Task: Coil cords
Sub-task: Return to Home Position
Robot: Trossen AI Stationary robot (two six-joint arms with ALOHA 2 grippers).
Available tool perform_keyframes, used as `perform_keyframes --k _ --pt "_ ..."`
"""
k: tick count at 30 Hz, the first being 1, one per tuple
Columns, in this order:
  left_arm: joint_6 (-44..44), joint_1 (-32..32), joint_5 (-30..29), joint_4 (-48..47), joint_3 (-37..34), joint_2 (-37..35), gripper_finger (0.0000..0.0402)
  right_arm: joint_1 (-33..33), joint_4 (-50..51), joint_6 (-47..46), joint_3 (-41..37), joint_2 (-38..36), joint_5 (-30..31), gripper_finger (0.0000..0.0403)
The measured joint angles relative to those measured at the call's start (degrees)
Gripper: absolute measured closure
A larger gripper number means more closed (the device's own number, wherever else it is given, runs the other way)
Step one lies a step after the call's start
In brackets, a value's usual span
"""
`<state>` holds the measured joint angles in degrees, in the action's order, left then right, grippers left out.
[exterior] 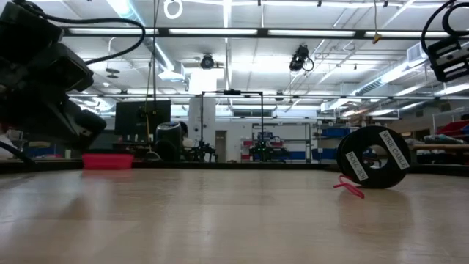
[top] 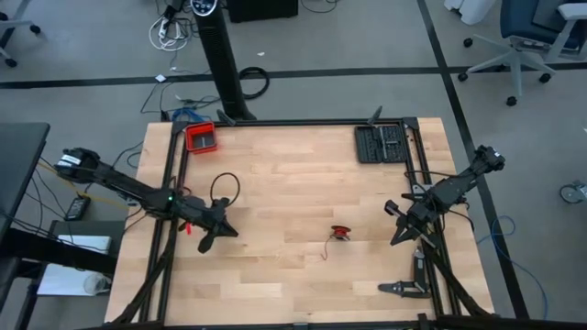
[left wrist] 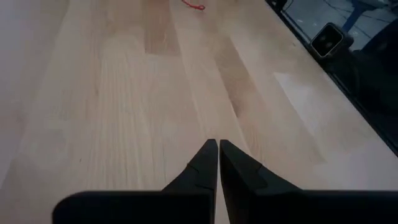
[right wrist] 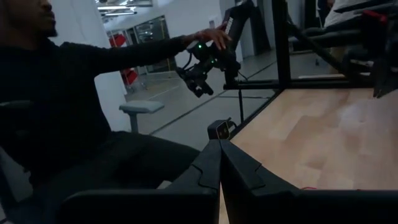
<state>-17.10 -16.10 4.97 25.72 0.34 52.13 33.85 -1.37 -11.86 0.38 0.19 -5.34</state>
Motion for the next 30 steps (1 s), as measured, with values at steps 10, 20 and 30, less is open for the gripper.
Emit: perform_keyframes --k 10,20,30 --pt "0.1 0.0 0.0 -14.4 0.0 -13.4 0.0380 -4.6 0.0 0.0 0.0 0.0 0.0 0.0395" --pt "0.1 0.0 -2.4 -24.8 0.0 -25.8 0.0380 -14.4 0.0 0.0 0.0 0.0 0.0 0.0398" --pt "0.1 0.0 -3.0 -24.9 0.0 -34.8 0.0380 -27.8 0.0 0.0 0.0 0.0 0.0 0.0395"
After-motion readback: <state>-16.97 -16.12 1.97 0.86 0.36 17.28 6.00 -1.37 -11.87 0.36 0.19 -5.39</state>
